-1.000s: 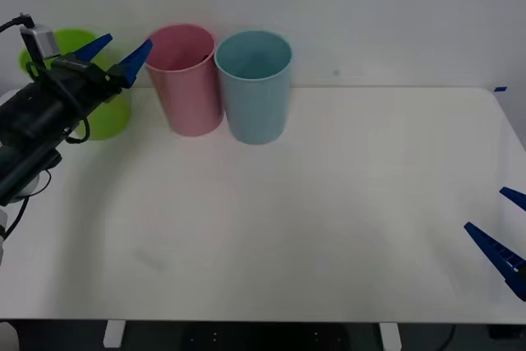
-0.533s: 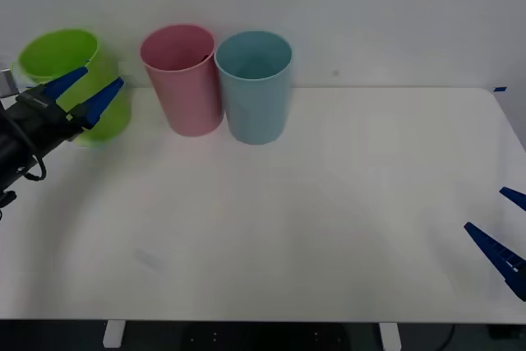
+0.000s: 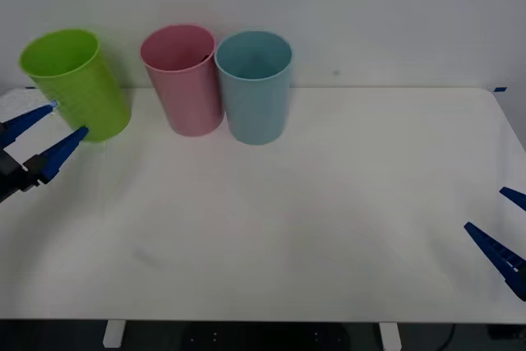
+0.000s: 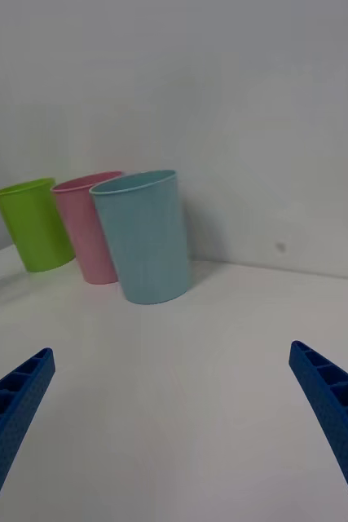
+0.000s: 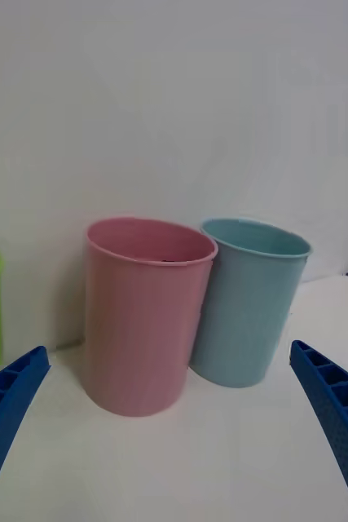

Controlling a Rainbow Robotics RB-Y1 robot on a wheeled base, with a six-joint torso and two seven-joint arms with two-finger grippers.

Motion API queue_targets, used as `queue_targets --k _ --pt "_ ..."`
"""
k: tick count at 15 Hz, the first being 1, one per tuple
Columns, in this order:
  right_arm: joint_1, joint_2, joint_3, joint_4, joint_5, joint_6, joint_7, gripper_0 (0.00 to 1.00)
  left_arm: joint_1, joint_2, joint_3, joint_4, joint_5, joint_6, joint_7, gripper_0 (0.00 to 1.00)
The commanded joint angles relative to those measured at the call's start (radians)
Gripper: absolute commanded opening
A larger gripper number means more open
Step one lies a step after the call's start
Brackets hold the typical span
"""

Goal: Grasp the object on the table and drop it into the matching bin: aluminum can to the light blue bin, PET bottle to the pink bin.

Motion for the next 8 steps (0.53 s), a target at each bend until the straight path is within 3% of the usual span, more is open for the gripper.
queue_targets --k 1,8 --pt "0.0 0.0 0.0 0.0 0.0 0.0 0.0 1.0 0.073 0.0 0.028 -0.029 0.014 -0.027 -0.034 1.0" --pt "0.0 0.0 0.0 0.0 0.0 0.0 0.0 1.0 0.285 0.009 0.081 -0.133 0.075 -0.073 -0.1 1.0"
